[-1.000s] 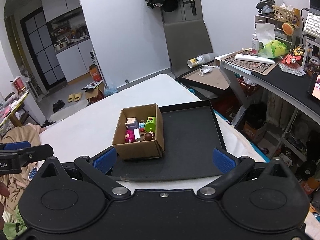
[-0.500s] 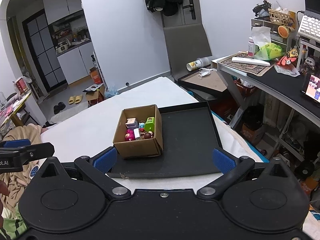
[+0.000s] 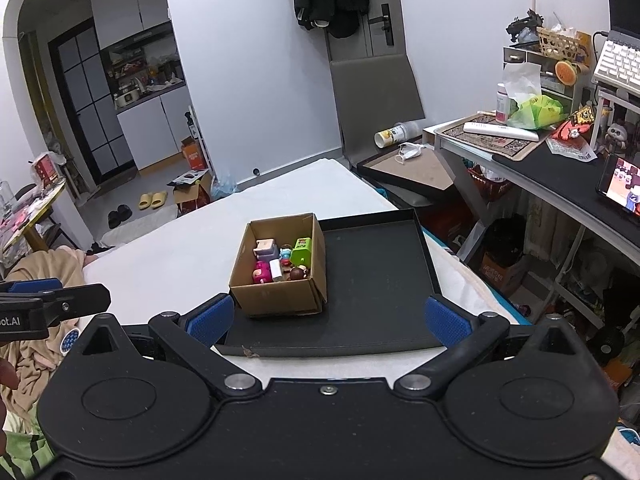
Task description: Organize rigid objects
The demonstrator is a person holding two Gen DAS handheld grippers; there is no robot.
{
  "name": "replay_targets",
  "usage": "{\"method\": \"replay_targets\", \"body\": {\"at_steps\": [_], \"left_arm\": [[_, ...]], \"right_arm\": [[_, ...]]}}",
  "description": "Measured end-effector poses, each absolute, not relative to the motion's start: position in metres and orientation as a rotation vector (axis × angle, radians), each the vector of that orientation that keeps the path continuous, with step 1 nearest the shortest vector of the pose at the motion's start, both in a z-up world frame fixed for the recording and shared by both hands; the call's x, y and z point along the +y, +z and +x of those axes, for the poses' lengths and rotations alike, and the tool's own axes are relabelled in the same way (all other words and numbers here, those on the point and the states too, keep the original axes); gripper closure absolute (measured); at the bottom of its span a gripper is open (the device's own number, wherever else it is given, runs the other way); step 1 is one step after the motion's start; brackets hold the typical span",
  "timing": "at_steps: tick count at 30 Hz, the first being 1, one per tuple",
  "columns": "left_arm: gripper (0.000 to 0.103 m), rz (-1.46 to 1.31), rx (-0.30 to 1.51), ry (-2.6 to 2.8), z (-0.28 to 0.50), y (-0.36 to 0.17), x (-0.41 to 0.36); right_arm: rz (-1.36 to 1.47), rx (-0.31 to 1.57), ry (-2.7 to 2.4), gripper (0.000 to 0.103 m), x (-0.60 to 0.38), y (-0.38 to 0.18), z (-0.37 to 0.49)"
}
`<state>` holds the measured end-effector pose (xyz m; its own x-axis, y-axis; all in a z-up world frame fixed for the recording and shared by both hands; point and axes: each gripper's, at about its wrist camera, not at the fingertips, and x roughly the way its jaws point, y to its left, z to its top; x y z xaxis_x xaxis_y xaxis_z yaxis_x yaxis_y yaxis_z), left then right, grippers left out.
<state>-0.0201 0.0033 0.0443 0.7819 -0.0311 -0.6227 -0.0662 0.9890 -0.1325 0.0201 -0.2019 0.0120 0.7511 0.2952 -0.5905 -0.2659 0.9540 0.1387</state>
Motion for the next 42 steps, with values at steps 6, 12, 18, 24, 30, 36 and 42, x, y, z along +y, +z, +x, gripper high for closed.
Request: {"method": "replay_targets", "body": {"at_steps": [6,12,18,24,30,36,42], "left_arm": [[0.004,-0.175,0.682,0.008,-0.022,0.046,0.005],[0.004,-0.168,0.677,0.011,-0.026,0.047,0.005],[0.004,-0.165,0.672,0.012,-0.029,0.049,0.004],[0.004,-0.171,0.664,0.018,-0.03,0.05,0.005],[0.004,-0.175,0.661,0.024,-0.033,0.055,0.007],[0.004,-0.174,0.658,0.026,-0.036,0.058,0.007],[0.004,-0.168,0.646,0.027,-0.039,0.06,0.006]], "right_arm": [[0.046,0.649,0.303,0.0,-0.202,0.014,0.017],[0.041,0.64,0.304,0.0,-0.202,0.016,0.014],[0.036,0.63,0.306,0.0,-0.201,0.019,0.011],[0.032,0.624,0.305,0.0,-0.201,0.02,0.009],[0.041,0.622,0.318,0.0,-0.202,0.022,0.007],[0.047,0.615,0.315,0.0,-0.202,0.026,0.004],[0.044,0.61,0.314,0.0,-0.201,0.027,0.002]]}}
